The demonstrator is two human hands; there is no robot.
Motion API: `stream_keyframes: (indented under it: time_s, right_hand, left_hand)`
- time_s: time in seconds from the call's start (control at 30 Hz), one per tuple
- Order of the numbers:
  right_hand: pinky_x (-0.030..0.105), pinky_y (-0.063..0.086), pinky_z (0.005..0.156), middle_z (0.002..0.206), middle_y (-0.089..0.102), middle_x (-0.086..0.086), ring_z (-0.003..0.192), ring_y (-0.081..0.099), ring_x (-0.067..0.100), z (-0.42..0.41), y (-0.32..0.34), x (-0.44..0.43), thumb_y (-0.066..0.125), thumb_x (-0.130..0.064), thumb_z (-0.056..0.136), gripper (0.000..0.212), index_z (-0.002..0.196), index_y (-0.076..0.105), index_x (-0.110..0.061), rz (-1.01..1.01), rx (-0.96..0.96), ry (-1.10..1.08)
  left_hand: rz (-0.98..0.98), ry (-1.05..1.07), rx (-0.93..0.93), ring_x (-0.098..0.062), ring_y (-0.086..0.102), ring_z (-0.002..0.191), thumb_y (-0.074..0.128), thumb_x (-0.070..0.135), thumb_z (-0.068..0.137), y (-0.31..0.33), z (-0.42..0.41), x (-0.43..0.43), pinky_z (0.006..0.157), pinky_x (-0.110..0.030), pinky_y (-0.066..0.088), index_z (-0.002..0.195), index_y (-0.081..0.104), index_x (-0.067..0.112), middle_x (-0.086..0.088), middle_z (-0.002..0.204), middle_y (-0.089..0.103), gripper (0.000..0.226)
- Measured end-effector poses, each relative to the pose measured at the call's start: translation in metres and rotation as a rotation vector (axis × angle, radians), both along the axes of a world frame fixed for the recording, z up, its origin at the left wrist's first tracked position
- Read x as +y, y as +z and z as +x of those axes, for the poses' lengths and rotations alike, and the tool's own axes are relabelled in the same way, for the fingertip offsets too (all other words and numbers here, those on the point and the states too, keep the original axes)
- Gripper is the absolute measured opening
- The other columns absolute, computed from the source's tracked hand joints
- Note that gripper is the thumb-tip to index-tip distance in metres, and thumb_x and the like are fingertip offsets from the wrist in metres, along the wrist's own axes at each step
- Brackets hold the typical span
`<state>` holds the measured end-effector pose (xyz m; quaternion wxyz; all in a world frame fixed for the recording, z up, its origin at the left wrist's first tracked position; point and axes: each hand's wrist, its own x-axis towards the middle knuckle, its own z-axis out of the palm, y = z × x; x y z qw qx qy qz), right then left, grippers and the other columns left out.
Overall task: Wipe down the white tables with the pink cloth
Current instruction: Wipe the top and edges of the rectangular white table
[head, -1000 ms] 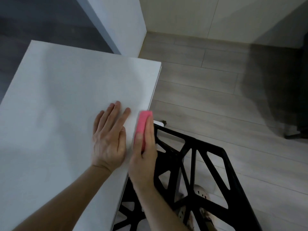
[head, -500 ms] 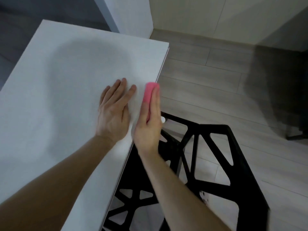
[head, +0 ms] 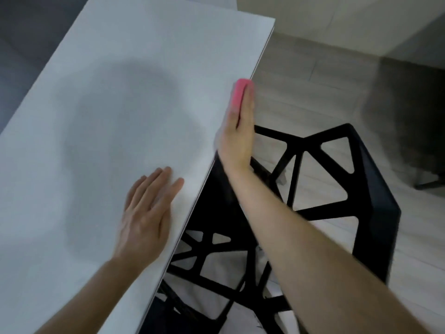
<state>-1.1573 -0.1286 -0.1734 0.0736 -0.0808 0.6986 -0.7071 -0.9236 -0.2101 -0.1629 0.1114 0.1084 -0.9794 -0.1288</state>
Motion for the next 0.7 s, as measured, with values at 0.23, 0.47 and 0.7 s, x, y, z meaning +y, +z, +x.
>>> stream_keyframes:
  time_s: [0.23,0.47,0.7]
  right_hand:
    - [0.036,0.013,0.136,0.180,0.010,-0.016,0.168,0.010,0.010,0.122,-0.007,0.027,0.030,-0.022,0.121,0.053,0.172,0.018,-0.029,0.114,0.037,0.121]
    - [0.037,0.013,0.137,0.180,0.023,0.005,0.167,0.020,0.018,-0.052,0.004,-0.012,0.030,-0.015,0.119,0.052,0.171,0.025,-0.010,0.108,-0.056,-0.071]
    - [0.030,0.011,0.133,0.182,0.002,-0.016,0.168,0.005,0.011,0.196,0.001,0.040,0.026,-0.033,0.122,0.056,0.173,0.006,-0.039,0.031,-0.028,0.145]
  left_hand:
    - [0.020,-0.001,0.023,-0.030,0.040,0.161,0.037,0.012,0.114,-0.008,0.000,-0.004,0.127,-0.061,0.036,0.154,0.063,0.015,-0.009,0.170,0.048,0.048]
    - [-0.006,-0.005,0.044,-0.030,0.042,0.160,0.038,0.011,0.112,-0.013,-0.002,-0.006,0.125,-0.062,0.037,0.155,0.063,0.017,-0.006,0.171,0.047,0.050]
    - [-0.020,-0.019,0.033,-0.029,0.040,0.161,0.039,0.013,0.113,-0.014,-0.001,-0.005,0.125,-0.062,0.038,0.155,0.062,0.015,-0.009,0.170,0.047,0.048]
